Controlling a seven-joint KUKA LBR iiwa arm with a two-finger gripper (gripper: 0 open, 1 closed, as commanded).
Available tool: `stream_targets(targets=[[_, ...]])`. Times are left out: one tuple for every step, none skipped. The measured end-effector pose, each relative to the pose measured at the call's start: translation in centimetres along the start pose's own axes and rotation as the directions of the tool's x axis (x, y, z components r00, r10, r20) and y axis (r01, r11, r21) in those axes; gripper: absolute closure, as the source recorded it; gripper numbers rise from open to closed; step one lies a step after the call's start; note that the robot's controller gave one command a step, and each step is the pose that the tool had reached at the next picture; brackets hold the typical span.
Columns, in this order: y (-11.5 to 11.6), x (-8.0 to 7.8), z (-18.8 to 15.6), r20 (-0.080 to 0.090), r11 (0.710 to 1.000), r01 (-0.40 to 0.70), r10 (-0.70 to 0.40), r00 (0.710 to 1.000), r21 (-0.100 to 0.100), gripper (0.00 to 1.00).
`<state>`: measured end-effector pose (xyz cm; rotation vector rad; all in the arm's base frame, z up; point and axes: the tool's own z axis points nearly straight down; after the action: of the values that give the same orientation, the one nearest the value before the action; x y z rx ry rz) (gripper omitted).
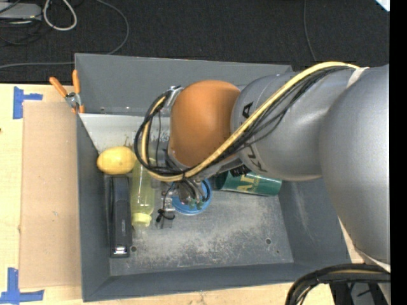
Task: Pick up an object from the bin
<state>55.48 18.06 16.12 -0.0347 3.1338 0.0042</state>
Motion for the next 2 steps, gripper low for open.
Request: stream_targets(targets=[[1.6,-2.3,3.9,-0.011,0.848,0.531,-0.531,0.848,-0.004,0.00],[1.5,-3.5,9.0,0.002,0.902,0.432,-0.432,0.902,0.000,0.00]])
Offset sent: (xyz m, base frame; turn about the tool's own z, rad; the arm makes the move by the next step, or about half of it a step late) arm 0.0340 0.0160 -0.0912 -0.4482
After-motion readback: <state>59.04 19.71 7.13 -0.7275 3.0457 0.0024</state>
